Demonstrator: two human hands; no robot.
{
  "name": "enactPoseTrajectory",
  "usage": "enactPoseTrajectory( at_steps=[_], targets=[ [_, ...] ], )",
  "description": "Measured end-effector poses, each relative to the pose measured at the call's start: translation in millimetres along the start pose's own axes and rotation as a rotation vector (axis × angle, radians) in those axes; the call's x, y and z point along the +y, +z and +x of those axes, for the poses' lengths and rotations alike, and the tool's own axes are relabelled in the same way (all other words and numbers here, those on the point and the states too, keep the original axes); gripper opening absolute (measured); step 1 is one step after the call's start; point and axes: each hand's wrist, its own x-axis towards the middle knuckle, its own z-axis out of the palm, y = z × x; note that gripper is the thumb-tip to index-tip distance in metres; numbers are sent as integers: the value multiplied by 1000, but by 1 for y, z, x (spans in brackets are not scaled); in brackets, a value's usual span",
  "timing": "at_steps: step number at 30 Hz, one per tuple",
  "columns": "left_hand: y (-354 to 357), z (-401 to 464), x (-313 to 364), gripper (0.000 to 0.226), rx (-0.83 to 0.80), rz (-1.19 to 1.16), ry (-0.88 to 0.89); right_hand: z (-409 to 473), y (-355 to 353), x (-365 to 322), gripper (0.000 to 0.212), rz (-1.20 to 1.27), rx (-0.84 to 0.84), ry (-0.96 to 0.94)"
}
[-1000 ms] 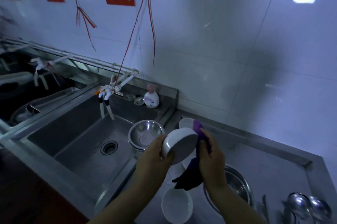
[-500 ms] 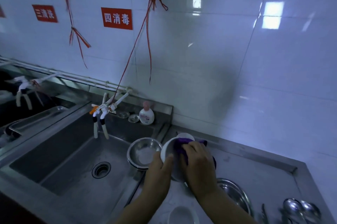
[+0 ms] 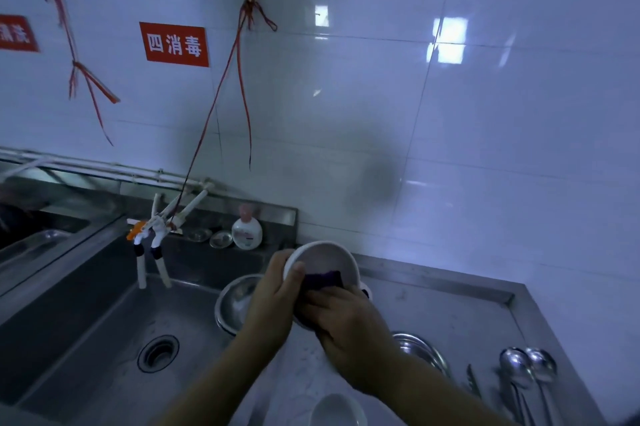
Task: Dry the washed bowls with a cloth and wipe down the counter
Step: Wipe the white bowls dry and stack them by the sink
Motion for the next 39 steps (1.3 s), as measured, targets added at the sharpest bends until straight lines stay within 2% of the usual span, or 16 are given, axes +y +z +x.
enactPoseTrajectory(
  at_steps=[3, 8, 11, 14, 17, 21, 23, 26, 30, 33, 36, 39],
  targets=[
    [-2, 2, 6, 28, -79, 82, 44, -11, -8, 15, 30, -170, -58, -125],
    [-2, 9, 22, 26, -235, 146, 39, -13, -40, 47, 22, -474, -156, -415],
    [2, 19, 34, 17, -353, 146, -67, -7, -56, 57, 29, -658, -165, -518],
    [3, 23, 41, 25, -438, 96, -169, 1, -64, 56, 35, -756, -148, -552],
    [2, 22, 43, 24, -439, 70, -139, -2, -62, 50, 35, -749, -126, -495],
    [3, 18, 41, 18, -315, 25, -43, -16, -47, 43, 45, -598, -12, -253],
    [4, 17, 37, 23, -254, 63, -13, -24, -36, 36, 50, -534, 46, -133],
    [10, 13, 30, 31, -162, 115, 23, -37, -18, 21, 45, -486, 113, 1],
    [24, 6, 22, 23, -75, 33, 54, -35, 7, -3, 22, -377, 368, 132],
    [30, 4, 21, 26, -65, -61, 71, -24, 18, -23, 25, -211, 546, 235],
    [31, 6, 28, 20, -86, -80, 105, -21, 20, -23, 23, -162, 603, 203],
    [20, 13, 39, 16, -221, 20, 48, -33, 10, 1, 18, -301, 465, -3]
  ],
)
